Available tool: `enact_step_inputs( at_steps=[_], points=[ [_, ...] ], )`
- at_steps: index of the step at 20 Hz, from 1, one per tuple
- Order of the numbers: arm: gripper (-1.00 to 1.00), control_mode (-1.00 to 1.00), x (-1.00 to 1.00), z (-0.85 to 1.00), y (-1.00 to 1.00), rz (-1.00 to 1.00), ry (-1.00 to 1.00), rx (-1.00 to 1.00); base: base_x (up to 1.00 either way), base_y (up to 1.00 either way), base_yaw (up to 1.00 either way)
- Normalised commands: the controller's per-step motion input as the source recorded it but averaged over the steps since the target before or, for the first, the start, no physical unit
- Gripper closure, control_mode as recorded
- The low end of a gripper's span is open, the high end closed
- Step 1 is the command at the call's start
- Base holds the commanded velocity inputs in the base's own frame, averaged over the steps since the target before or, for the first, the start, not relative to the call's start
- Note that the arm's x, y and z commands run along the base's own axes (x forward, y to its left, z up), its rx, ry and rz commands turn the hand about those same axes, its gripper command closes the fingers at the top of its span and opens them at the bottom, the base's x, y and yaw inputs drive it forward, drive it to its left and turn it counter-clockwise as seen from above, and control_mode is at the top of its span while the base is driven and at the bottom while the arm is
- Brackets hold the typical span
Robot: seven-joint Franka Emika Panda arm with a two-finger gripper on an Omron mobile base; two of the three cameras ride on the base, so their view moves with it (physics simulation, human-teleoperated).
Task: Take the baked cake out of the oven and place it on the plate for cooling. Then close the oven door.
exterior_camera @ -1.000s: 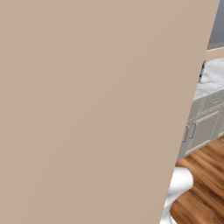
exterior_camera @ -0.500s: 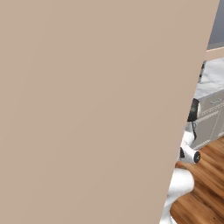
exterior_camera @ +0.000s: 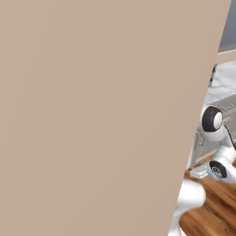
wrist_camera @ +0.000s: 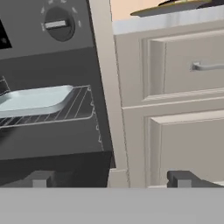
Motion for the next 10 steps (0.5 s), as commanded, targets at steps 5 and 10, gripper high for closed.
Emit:
enact_step_inputs(
  at_steps=[5,10],
  points=[
    [-1.00,-1.00,-0.71,-0.16,-0.79,0.00,-0.04,0.04,0.00,0.00,0.00],
    [-1.00,-1.00,-0.79,-0.42,-0.25,0.00,-0.05,0.00,0.00,0.00,0.00]
  ],
)
